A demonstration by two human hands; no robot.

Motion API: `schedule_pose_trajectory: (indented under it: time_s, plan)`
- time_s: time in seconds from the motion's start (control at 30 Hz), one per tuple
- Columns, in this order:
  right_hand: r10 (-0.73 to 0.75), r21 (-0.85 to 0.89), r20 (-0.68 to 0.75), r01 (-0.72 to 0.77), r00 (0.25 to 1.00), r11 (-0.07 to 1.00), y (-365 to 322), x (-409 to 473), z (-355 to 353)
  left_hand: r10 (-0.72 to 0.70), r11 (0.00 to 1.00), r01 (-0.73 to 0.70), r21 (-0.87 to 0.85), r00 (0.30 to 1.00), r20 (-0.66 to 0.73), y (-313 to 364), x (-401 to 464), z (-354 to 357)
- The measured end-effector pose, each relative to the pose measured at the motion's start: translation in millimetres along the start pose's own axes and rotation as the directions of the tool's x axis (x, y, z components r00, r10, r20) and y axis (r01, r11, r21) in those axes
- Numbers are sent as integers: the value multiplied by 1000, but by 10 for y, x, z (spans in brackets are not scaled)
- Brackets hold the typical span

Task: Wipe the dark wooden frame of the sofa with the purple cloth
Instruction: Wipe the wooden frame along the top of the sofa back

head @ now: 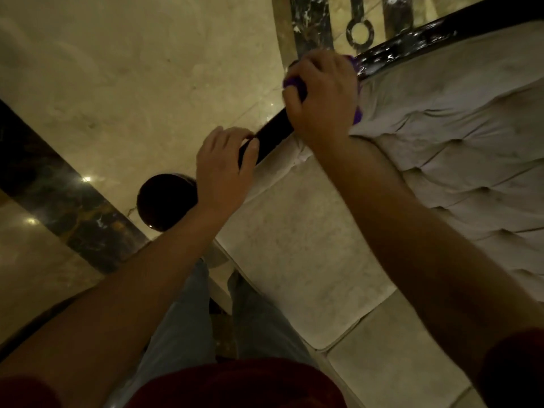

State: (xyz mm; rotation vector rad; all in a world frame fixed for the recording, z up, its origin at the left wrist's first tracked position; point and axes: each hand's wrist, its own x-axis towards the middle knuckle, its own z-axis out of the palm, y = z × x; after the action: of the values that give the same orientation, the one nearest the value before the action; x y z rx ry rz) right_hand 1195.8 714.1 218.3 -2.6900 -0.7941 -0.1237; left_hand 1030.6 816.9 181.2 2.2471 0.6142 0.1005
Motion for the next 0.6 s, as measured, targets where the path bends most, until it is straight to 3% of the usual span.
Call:
schedule_pose_trajectory:
  time_s: [0.13,0.23,0.3,0.43,0.53,0.6]
  plan:
    - [-141,66,-34,143,989,988,-312,-395,179,-22,998,26,59,998,-66,-85,-44,89]
    - [-302,93,-32,304,953,948,-114,-339,204,-40,997,45,66,997,-68,-88,-17,119]
    - [-363,80,-33,364,931,928,171,-176,171,44,982,-34,187,998,-50,-12,41,152]
    - [-174,5,-64,175,983,985,839,312,46,265,874,-266,407,962,59,236,446,229]
    - [-69,-73,-15,67,998,995,1117,474,-9,309,824,-322,466,945,107,419,671,356]
    - [-16,-69,-60,12,998,998,1056,500,-16,339,801,-328,501,938,72,429,705,392]
